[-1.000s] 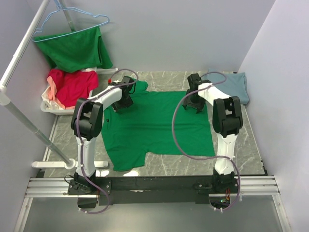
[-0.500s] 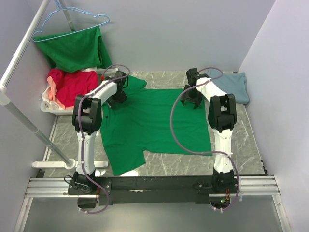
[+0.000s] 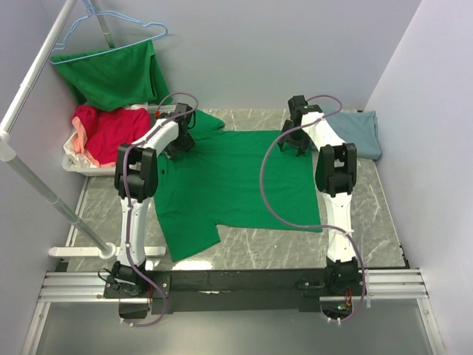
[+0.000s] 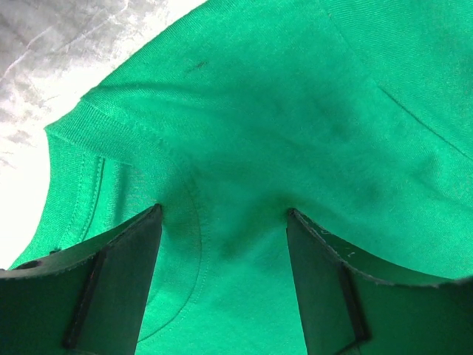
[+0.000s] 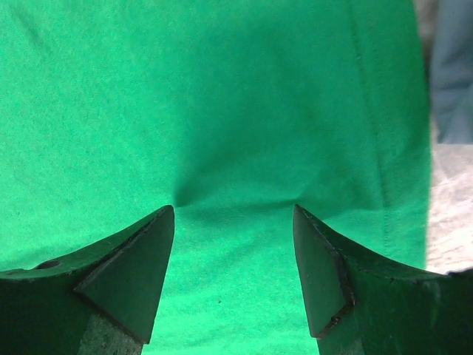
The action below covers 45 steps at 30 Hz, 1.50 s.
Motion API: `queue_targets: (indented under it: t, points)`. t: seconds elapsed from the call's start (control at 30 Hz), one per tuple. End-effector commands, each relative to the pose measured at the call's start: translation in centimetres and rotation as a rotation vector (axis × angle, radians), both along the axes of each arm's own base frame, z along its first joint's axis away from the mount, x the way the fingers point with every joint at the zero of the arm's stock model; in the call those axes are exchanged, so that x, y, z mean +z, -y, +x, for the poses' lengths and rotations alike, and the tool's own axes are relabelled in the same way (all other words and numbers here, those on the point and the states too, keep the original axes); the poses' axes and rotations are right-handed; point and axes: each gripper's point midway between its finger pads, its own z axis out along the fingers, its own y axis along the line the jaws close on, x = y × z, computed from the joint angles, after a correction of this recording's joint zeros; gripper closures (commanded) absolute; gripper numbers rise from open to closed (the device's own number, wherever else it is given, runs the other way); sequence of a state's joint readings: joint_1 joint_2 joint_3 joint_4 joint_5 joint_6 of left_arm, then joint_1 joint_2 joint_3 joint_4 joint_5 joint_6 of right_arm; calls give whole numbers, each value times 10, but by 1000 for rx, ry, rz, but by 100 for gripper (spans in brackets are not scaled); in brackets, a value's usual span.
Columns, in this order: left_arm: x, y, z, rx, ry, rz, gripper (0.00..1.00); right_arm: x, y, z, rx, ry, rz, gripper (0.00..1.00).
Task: Fold and stack the t-shirts
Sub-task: Flatten the tshirt out
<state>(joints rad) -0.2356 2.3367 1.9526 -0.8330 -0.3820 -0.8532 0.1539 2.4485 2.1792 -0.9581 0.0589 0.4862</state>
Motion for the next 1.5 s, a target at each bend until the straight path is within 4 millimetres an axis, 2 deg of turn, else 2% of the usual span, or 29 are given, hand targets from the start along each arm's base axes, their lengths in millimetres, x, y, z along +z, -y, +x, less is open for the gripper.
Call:
queue_targets:
  t: [0.0, 0.03, 0.07, 0.1, 0.13, 0.17, 0.2, 0.27, 0.3, 0.33, 0.37, 0.4, 0.43, 0.47, 0.5, 0.53, 0.57, 0.6, 0.63, 0.67, 0.7, 0.73, 0.77, 0.8, 0.87, 1.0, 1.13, 1.27, 1.47]
  points:
    - [-5, -5, -4, -29, -23, 12, 27, 24, 13, 9, -12, 55, -17, 28]
    - [0, -5, -2, -29, 1, 9, 27, 34, 15, 5, -13, 71, -17, 28]
    - [19, -5, 1, -33, 49, 1, 27, 40, 14, 8, -9, 101, -14, 28]
    - [17, -5, -8, -37, 45, -5, 27, 39, 14, 1, -8, 94, -14, 28]
    - [28, -4, 0, -39, 109, -22, 27, 59, 14, 0, -9, 139, -11, 28]
    - [59, -2, 1, -52, 183, -37, 27, 67, 14, 3, -8, 175, -7, 28]
    - [59, -3, -7, -59, 193, -42, 26, 67, 16, -5, -11, 175, -8, 28]
    - [104, -4, -4, -61, 321, -56, 26, 104, 20, -4, -27, 277, -10, 28]
    - [108, -7, -11, -61, 329, -52, 25, 105, 22, -11, -32, 279, -18, 28]
    - [119, -10, -13, -59, 352, -43, 25, 130, 23, -16, -36, 335, -14, 28]
    - [138, -12, -20, -58, 384, -46, 25, 140, 25, -17, -41, 369, -13, 28]
    - [142, -14, -26, -54, 381, -44, 25, 140, 25, -26, -40, 365, -11, 28]
    - [146, -17, -33, -42, 378, -36, 25, 161, 24, -34, -40, 405, 1, 28]
    - [158, -19, -45, -30, 384, -43, 25, 164, 25, -42, -41, 402, 8, 28]
    - [150, -22, -59, -24, 353, -40, 26, 152, 26, -58, -38, 365, 6, 28]
    - [149, -23, -69, -17, 340, -39, 26, 167, 25, -71, -41, 397, 23, 28]
    - [160, -23, -82, -7, 365, -42, 26, 167, 23, -80, -35, 409, 40, 28]
    - [142, -26, -104, -4, 309, -26, 27, 142, 23, -102, -31, 357, 41, 28]
    - [139, -27, -115, 0, 303, -24, 27, 158, 22, -116, -37, 409, 60, 28]
    - [148, -22, -130, 0, 331, -50, 27, 157, 23, -123, -40, 425, 71, 28]
    - [131, -22, -151, -1, 289, -50, 28, 136, 22, -143, -33, 383, 75, 29]
    - [128, -21, -163, -5, 282, -56, 28, 147, 21, -155, -33, 421, 89, 29]
    - [137, -14, -177, -7, 316, -84, 28, 145, 20, -163, -30, 426, 91, 29]
    - [125, -17, -194, -2, 291, -71, 29, 133, 20, -177, -25, 402, 88, 30]
    - [130, -10, -219, -8, 310, -109, 29, 140, 13, -194, 4, 436, 94, 30]
    - [115, -8, -264, 7, 269, -147, 33, 132, 0, -225, 49, 433, 93, 30]
    - [101, -9, -300, 43, 184, -142, 38, 122, -7, -241, 64, 434, 102, 30]
    - [86, 14, -323, 16, 132, -184, 40, 111, -10, -250, 75, 426, 124, 29]
    - [32, 32, -366, 15, -3, -162, 45, 91, -9, -260, 87, 387, 112, 30]
